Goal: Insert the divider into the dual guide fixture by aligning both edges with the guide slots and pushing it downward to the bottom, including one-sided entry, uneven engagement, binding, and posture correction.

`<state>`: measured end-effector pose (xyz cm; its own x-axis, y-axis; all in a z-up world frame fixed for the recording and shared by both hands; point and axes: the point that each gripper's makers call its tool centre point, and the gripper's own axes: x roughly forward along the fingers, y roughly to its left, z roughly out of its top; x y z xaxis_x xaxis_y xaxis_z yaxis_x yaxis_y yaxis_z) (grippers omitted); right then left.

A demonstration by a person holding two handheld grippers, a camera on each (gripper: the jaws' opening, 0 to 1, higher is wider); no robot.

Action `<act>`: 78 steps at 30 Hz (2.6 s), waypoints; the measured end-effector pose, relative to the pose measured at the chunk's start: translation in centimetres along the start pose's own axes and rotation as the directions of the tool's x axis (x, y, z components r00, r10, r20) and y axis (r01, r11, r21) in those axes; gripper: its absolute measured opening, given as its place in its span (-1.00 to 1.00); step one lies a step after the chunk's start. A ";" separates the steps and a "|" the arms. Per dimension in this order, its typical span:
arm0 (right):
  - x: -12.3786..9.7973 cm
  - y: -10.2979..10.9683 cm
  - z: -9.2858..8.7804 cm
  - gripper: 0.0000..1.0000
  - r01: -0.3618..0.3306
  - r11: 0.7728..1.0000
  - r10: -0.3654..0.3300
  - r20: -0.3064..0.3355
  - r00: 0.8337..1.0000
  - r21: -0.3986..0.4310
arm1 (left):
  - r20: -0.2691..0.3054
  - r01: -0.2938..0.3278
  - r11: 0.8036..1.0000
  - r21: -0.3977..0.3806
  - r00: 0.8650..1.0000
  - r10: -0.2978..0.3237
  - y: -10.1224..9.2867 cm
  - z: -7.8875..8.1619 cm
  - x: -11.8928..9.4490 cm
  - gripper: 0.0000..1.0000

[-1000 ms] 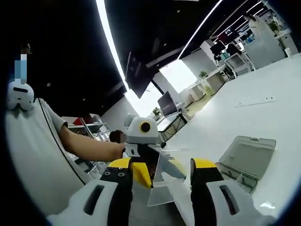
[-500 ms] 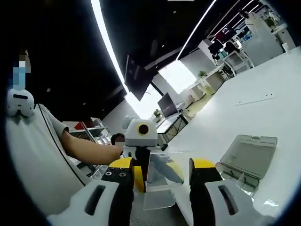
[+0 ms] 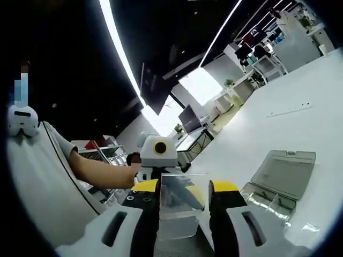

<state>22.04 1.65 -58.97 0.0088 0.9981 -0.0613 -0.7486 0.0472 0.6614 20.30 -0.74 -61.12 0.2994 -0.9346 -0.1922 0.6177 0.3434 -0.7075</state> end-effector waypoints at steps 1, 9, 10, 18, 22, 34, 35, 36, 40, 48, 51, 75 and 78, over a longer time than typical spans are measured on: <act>0.0 -0.1 0.0 -0.36 -0.001 1.000 0.001 0.000 1.000 0.004 | 0.000 0.002 1.000 -0.002 1.000 -0.002 0.0 0.0 0.0 -0.42; 0.2 0.0 -0.2 -0.38 0.001 1.000 -0.001 -0.006 1.000 0.015 | 0.001 0.011 1.000 -0.009 1.000 -0.011 0.0 -0.2 0.0 -0.41; 0.2 0.0 -0.2 -0.39 0.001 1.000 -0.001 -0.007 1.000 0.014 | 0.002 0.012 1.000 -0.006 1.000 -0.012 0.0 -0.2 0.0 -0.41; 0.4 0.0 -0.1 -0.40 0.010 1.000 -0.010 -0.015 1.000 0.024 | 0.011 0.019 1.000 -0.011 1.000 -0.019 -0.1 0.0 -0.1 -0.39; 0.5 -0.3 0.1 -0.40 0.028 0.999 -0.028 -0.014 1.000 0.028 | 0.031 0.008 1.000 -0.011 1.000 -0.007 0.1 0.4 -0.2 -0.36; 0.8 -2.7 -0.4 -0.40 0.174 0.984 -0.172 -0.056 0.984 0.037 | -0.027 -0.177 0.979 0.102 0.983 0.180 1.6 -0.2 -0.3 -0.13; 0.9 -2.7 -0.4 -0.40 0.174 0.984 -0.172 -0.056 0.983 0.031 | -0.030 -0.186 0.977 0.100 0.981 0.190 1.7 -0.2 -0.3 -0.15; 0.9 -3.1 -0.5 -0.40 0.199 0.979 -0.196 -0.059 0.979 0.037 | -0.028 -0.202 0.974 0.107 0.978 0.206 1.7 -0.1 -0.2 -0.16; 1.2 -3.9 -0.9 -0.40 0.248 0.968 -0.246 -0.067 0.967 0.029 | -0.044 -0.252 0.956 0.151 0.964 0.261 1.6 -0.2 0.3 -0.18; 1.1 -5.5 -1.4 -0.40 0.360 0.931 -0.355 -0.086 0.931 0.055 | -0.067 -0.404 0.892 0.202 0.903 0.424 3.0 -1.1 0.7 -0.35; 1.2 -5.6 -1.7 -0.40 0.382 0.923 -0.377 -0.092 0.922 0.051 | -0.064 -0.443 0.870 0.218 0.883 0.465 3.4 -1.2 0.8 -0.35; 0.9 -6.8 -2.9 -0.40 0.525 0.846 -0.515 -0.117 0.849 0.090 | -0.073 -0.631 0.755 0.178 0.757 0.650 6.3 -2.2 1.1 -0.67; 0.8 -6.9 -3.1 -0.40 0.536 0.839 -0.525 -0.122 0.842 0.093 | -0.075 -0.637 0.752 0.168 0.753 0.654 6.4 -2.3 1.2 -0.73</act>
<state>25.22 2.02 -65.91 0.3195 0.8111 -0.4899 -0.5616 0.5785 0.5915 22.96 0.15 -67.46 0.5746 -0.4859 -0.6585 0.3960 0.8693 -0.2959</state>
